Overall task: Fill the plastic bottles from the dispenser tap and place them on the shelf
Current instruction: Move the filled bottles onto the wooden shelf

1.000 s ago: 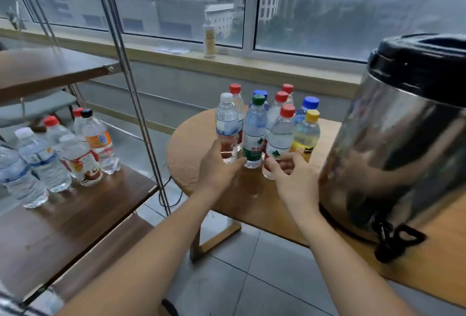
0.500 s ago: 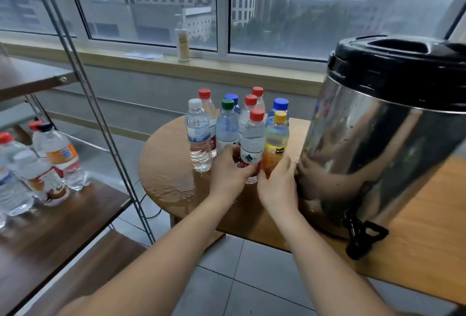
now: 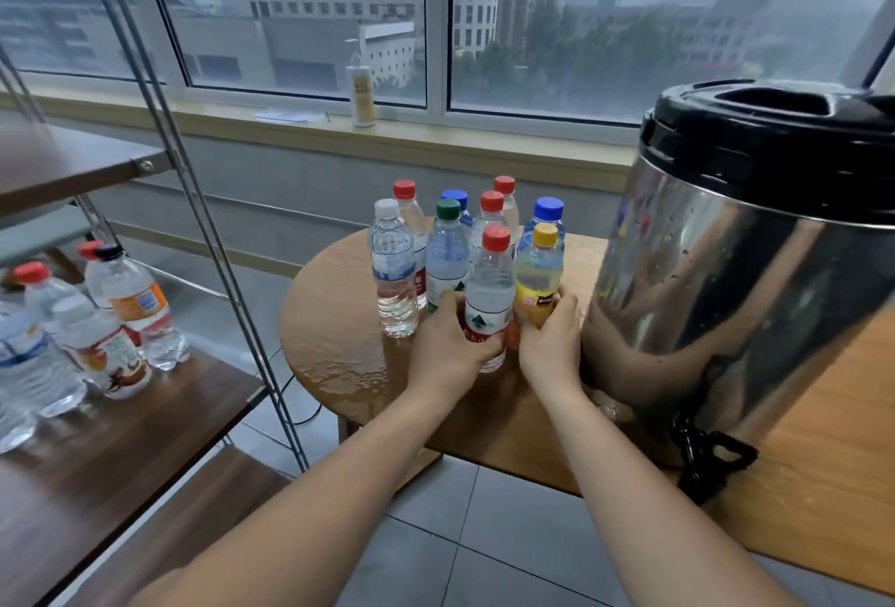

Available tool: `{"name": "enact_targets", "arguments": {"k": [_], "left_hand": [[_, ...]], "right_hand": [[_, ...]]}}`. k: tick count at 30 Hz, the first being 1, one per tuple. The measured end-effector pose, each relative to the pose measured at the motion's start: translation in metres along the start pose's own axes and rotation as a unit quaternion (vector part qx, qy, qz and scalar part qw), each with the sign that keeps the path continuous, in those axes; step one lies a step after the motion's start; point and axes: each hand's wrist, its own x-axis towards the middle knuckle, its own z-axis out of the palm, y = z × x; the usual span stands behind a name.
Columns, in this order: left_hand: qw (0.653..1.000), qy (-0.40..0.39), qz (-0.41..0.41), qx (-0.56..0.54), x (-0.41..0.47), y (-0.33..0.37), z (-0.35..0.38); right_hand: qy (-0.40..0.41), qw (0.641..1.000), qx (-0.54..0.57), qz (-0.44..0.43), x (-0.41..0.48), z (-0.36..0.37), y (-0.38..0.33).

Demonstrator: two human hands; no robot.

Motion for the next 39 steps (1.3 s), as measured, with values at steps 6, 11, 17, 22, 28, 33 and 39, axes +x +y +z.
{"name": "enact_targets", "arguments": {"k": [6,11,17,22,28,33,39], "left_hand": [[1.000,-0.008,-0.005,0.014,-0.025,-0.014,-0.039],[0.998,0.017,-0.022,0.055,-0.046,-0.024,-0.081],[0.993,0.099,-0.041,0.057,-0.064,-0.051,-0.152],[0.983,0.153,-0.074,0.064,-0.076,-0.077,-0.215],[0.960,0.224,-0.157,0.053,-0.091,-0.130,-0.281],[0.919,0.315,-0.212,0.105,-0.096,-0.171,-0.323],[0.864,0.387,-0.285,0.153,-0.100,-0.222,-0.358]], "right_hand": [[-0.055,0.997,-0.048,-0.040,-0.027,0.008,-0.004],[-0.113,0.990,0.012,-0.080,-0.063,0.029,-0.022],[-0.177,0.975,0.065,-0.114,-0.099,0.078,-0.056],[-0.258,0.952,0.088,-0.138,-0.136,0.130,-0.092],[-0.342,0.924,0.097,-0.138,-0.183,0.202,-0.121],[-0.417,0.894,0.107,-0.121,-0.215,0.261,-0.128],[-0.456,0.875,0.092,-0.137,-0.239,0.331,-0.133]]}}
